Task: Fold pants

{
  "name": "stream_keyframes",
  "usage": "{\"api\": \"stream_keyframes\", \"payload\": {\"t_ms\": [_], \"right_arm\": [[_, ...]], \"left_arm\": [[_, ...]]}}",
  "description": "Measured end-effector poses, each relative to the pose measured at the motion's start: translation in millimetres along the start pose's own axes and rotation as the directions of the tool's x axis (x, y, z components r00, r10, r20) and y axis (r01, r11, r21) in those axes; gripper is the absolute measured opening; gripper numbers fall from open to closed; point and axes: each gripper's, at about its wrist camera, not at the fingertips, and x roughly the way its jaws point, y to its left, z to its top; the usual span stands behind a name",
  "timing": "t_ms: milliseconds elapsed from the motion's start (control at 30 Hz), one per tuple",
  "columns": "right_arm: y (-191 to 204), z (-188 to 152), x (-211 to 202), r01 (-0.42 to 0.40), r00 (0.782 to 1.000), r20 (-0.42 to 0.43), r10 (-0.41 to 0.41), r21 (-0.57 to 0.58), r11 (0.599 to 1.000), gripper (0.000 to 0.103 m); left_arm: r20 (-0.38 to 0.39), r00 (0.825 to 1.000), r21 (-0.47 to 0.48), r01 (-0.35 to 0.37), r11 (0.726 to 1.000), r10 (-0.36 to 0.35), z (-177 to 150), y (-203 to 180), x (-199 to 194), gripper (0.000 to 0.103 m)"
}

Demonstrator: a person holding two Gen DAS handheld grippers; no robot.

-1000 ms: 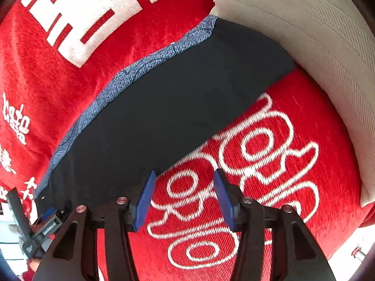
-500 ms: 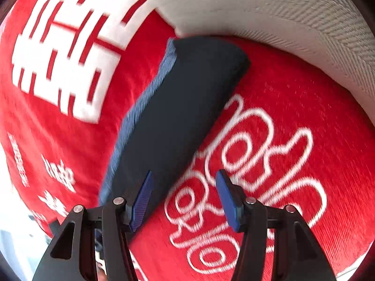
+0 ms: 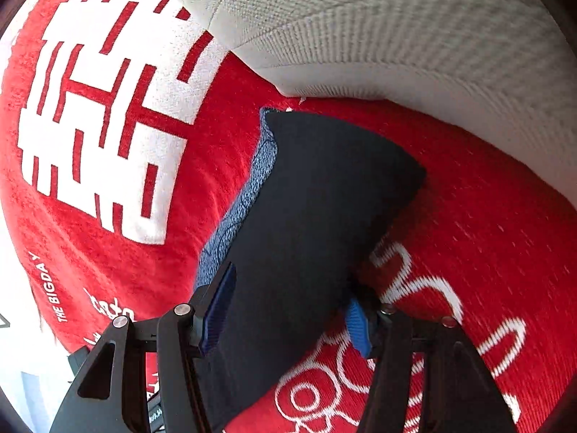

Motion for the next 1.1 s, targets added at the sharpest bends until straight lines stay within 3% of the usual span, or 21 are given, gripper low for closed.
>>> {"api": "stream_keyframes", "payload": {"t_ms": [67, 100, 133, 167, 200, 267, 367, 600, 800, 900, 967, 1100], "right_arm": [[1.7, 2.1, 0.4, 0.033, 0.999, -0.022, -0.033, 0.002, 0.999, 0.044], [2.7, 2.9, 1.5, 0.08, 0.996, -0.037, -0.08, -0.006, 0.997, 0.024], [3.3, 3.0, 2.4, 0.113, 0.992, -0.047, -0.114, -0.021, 0.993, 0.021], [4.5, 2.5, 2.1, 0.122, 0.991, -0.048, -0.124, -0.039, 0.992, 0.02], [7.3, 1.6, 1.0, 0.138, 0.989, -0.046, -0.141, -0.067, 0.988, 0.019], [17.9, 0.4, -0.4, 0.168, 0.984, -0.034, -0.174, -0.131, 0.977, 0.016], [41.6, -4.0, -4.3, 0.208, 0.977, 0.003, -0.213, -0.241, 0.948, 0.014], [111.0, -22.0, -17.4, 0.21, 0.977, 0.072, -0.199, -0.461, 0.862, 0.012], [170.8, -54.4, -18.7, 0.181, 0.982, 0.082, -0.167, -0.632, 0.753, 0.011], [191.9, -74.1, -14.6, 0.183, 0.981, 0.085, -0.173, -0.699, 0.691, 0.011], [206.8, -89.3, -13.2, 0.196, 0.978, 0.096, -0.187, -0.738, 0.646, 0.011], [237.2, -128.7, -0.3, 0.214, 0.971, 0.114, -0.212, -0.81, 0.545, 0.011]], "left_arm": [[0.017, 1.0, 0.015, -0.022, 1.0, 0.021, 0.9, -0.3, 2.6, 0.102], [0.013, 1.0, 0.022, -0.027, 0.999, 0.027, -0.3, -1.9, 4.9, 0.096], [-0.001, 1.0, 0.026, -0.029, 0.999, 0.03, -1.8, -3.8, 9.3, 0.09], [-0.023, 0.999, 0.027, -0.028, 0.999, 0.029, -4.5, -2.9, 17.5, 0.081], [-0.044, 0.999, 0.022, -0.017, 1.0, 0.018, -9.5, -3.3, 27.7, 0.08], [0.018, 1.0, 0.001, 0.0, 1.0, 0.0, -16.9, -1.2, 32.3, 0.081], [0.047, 0.999, 0.011, -0.005, 1.0, 0.005, -18.8, -1.9, 29.9, 0.081], [0.071, 0.997, 0.014, 0.002, 1.0, -0.003, -18.7, -0.8, 29.0, 0.081], [0.108, 0.994, 0.029, 0.025, 0.999, -0.028, -27.1, 2.2, 30.2, 0.081], [0.055, 0.996, 0.037, 0.073, 0.997, -0.075, -23.8, 13.4, 23.0, 0.079], [0.049, 0.992, -0.006, 0.113, 0.994, -0.113, -24.2, 38.2, 9.3, 0.079], [0.074, 0.991, -0.067, 0.112, 0.991, -0.107, -32.7, 106.3, -19.0, 0.079]]}}
